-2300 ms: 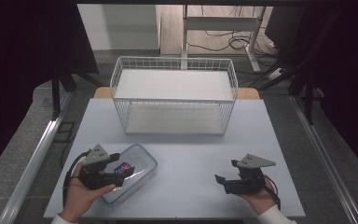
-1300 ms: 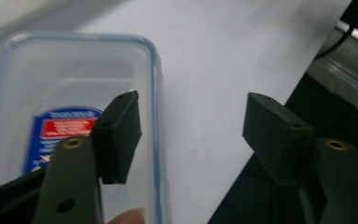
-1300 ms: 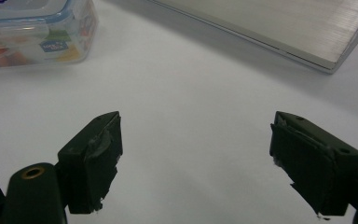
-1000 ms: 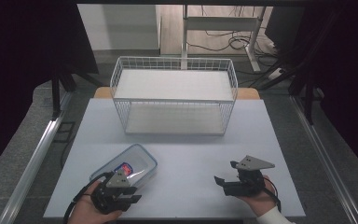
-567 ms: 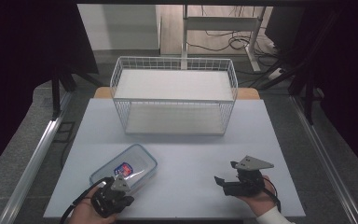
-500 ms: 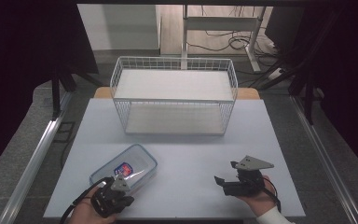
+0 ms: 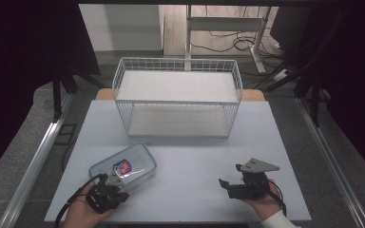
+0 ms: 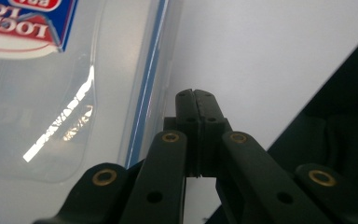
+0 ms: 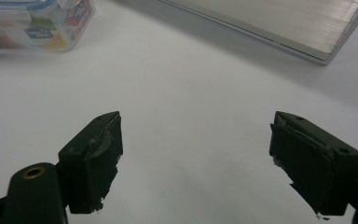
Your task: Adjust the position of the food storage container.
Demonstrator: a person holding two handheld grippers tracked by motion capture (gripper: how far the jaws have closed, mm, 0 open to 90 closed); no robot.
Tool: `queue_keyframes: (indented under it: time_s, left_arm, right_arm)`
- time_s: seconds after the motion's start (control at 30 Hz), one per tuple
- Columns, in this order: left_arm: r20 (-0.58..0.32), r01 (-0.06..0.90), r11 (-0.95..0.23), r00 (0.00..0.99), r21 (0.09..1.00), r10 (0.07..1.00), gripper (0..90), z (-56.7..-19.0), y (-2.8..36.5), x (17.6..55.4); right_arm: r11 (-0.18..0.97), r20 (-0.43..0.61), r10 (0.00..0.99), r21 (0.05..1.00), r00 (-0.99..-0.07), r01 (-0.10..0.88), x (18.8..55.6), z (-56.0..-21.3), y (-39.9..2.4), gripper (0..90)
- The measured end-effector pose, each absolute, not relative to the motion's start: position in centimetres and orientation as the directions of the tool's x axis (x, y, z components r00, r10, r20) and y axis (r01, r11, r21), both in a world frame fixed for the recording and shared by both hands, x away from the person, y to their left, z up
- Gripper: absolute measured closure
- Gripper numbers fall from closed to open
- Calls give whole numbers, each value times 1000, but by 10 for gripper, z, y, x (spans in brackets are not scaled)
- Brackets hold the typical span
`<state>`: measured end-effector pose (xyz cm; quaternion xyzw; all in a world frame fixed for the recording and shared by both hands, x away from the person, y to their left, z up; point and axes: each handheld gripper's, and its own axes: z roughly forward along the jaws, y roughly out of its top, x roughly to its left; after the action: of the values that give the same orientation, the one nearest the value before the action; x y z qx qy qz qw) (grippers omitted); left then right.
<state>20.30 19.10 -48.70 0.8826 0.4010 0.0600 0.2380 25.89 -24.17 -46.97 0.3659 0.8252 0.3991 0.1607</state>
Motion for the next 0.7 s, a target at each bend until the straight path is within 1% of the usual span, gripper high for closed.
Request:
queue_keyframes:
  time_s: [0.23, 0.3, 0.5, 0.6, 0.7]
  left_arm:
    - [-55, 720, -514, 604, 465, 795, 899, -490, 212, 217]
    - [-60, 731, -495, 586, 471, 808, 899, -490, 218, 221]
    - [-69, 733, -481, 579, 481, 812, 899, -490, 224, 223]
    - [-78, 729, -468, 576, 499, 814, 898, -485, 226, 220]
    - [-113, 727, -417, 557, 545, 823, 898, -473, 239, 214]
  right_arm:
    - [415, 23, 734, 775, -678, 476, 259, -470, -242, 173]
    - [417, 23, 734, 774, -678, 477, 259, -470, -241, 173]
    - [417, 21, 733, 776, -680, 473, 258, -469, -240, 173]
    - [417, 20, 733, 776, -680, 473, 258, -469, -240, 173]
    - [418, 17, 734, 776, -678, 472, 258, -469, -241, 173]
